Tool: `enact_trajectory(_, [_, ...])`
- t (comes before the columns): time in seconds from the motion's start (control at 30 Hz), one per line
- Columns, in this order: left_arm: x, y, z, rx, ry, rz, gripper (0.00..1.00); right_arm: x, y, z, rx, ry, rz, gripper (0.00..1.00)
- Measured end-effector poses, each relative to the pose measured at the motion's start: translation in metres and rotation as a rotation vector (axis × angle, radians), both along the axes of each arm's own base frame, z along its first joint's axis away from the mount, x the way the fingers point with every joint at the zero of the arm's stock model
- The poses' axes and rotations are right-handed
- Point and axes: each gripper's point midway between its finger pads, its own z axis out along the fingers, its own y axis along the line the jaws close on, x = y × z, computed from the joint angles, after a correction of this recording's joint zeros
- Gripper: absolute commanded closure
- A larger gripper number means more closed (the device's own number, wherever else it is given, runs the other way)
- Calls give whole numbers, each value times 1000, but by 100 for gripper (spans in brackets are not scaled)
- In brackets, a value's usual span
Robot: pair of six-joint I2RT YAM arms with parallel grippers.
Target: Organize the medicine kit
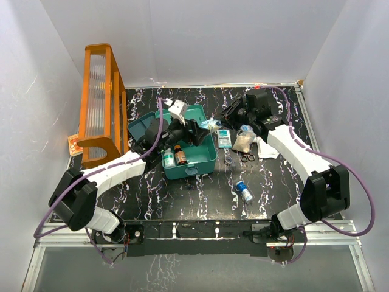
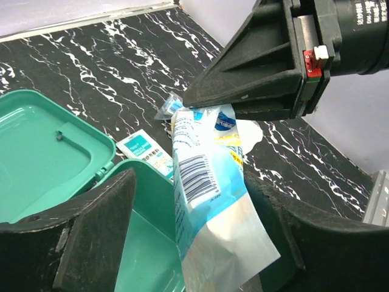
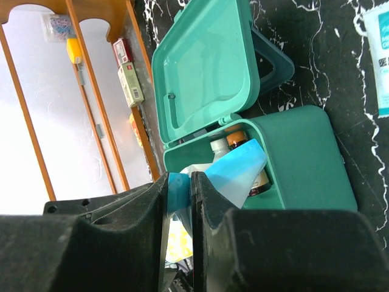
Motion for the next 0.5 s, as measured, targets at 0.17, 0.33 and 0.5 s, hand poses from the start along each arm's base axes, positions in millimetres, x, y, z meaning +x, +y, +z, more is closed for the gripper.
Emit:
enact_trajectory(0.17, [-7, -6, -2, -2, 2, -35, 35, -4, 4, -1, 35, 19, 10, 84])
enact_trajectory(0.33, [-11, -6, -8, 3, 7, -48, 42, -6, 7, -1, 57, 32, 17, 84])
enact_trajectory(0.5, [-13, -8, -10, 16, -2, -68, 40, -7, 10, 1, 78, 35, 24, 84])
